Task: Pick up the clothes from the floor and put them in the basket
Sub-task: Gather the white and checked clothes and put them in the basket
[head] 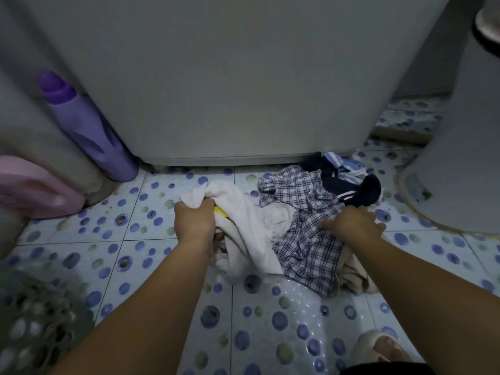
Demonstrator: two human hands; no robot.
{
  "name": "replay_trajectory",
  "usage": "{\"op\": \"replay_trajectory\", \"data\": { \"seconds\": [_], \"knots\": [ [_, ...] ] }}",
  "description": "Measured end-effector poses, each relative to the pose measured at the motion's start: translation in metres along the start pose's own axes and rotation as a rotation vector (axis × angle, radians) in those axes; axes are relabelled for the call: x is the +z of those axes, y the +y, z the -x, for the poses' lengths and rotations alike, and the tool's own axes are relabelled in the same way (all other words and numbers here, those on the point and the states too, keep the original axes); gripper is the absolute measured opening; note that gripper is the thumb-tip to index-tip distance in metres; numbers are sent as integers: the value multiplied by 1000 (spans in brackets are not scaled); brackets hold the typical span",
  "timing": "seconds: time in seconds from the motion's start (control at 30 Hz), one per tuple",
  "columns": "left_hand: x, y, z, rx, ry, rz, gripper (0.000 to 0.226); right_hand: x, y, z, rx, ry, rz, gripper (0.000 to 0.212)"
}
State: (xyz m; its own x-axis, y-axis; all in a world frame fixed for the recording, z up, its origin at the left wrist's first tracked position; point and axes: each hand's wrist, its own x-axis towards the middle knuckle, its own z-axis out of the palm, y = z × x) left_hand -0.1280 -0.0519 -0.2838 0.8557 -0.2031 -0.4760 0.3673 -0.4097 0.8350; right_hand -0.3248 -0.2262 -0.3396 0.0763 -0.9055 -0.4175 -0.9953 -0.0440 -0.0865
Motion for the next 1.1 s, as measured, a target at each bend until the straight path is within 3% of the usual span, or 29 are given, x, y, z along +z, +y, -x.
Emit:
{"op": "replay_trajectory", "data": {
  "seconds": [0.13, 0.2, 0.33, 0.4, 0.5, 0.63, 0.8, 1.1],
  "knots": [
    [2, -7, -5, 44, 8, -83, 50, 13, 2, -2, -97, 148, 135, 32],
    [2, -9, -6, 37, -9, -96, 49, 11, -4, -1, -206, 209, 77, 24],
    [2, -9, -6, 54, -41, -93, 46, -20, -33, 19, -308, -75, -740, 20],
    [-1, -9, -7, 69, -82, -67, 49, -38, -48, 31, -354, -194, -968, 37],
    [-10, -2, -1, 101, -125, 10, 47, -66, -65, 56, -507, -226, -1084, 48],
    [-39, 25, 11, 191, -114, 137, 23, -109, -83, 98, -681, -242, -1241, 4],
    [-91, 54, 28, 313, -74, 258, 35, -154, -96, 155, -808, -199, -1348, 11],
    [-186, 105, 90, 410, 59, 433, 31, -202, -132, 257, -973, -355, -1512, 8]
  ]
}}
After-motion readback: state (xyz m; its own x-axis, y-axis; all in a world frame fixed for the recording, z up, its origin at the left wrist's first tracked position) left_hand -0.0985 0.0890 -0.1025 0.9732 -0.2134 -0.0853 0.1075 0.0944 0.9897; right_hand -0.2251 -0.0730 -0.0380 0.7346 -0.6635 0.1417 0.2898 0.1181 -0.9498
